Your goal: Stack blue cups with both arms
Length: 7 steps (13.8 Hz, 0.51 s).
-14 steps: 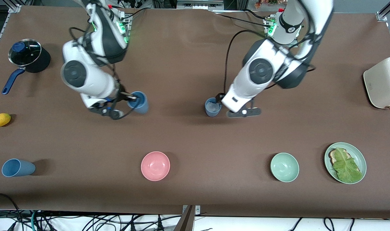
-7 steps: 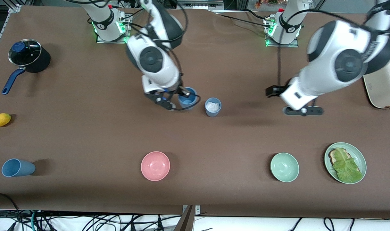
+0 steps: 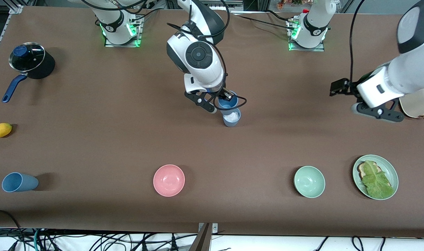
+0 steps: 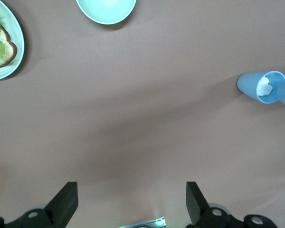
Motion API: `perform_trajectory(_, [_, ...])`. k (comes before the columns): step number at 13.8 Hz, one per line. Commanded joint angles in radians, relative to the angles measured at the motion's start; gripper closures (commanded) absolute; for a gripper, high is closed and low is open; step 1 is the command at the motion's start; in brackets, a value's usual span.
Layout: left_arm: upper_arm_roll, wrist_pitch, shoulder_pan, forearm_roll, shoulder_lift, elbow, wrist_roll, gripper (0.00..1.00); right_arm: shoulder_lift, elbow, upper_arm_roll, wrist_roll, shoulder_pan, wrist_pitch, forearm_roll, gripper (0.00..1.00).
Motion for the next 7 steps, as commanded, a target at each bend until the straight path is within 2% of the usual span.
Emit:
perform_trajectory(1, [0.000,0.036,-0.013,0.026,-0.091,-0.081,0.033,0.00,0.051,0.061,-0.009,0.016,0.008,0.022,0.025,1.00])
perform_trajectory(3, [0.112,0.151,-0.117,0.046,-0.175,-0.219,0.025,0.00,0.058,0.061,-0.009,0.017,0.016,0.038,0.025,1.00])
perform_trajectory(5, [0.199,0.162,-0.166,0.038,-0.185,-0.232,0.020,0.00,0.064,0.061,-0.011,0.016,0.018,0.038,0.024,1.00])
perform_trajectory(7, [0.224,0.162,-0.194,0.041,-0.188,-0.233,0.020,0.00,0.069,0.061,-0.011,0.017,0.019,0.039,0.024,1.00])
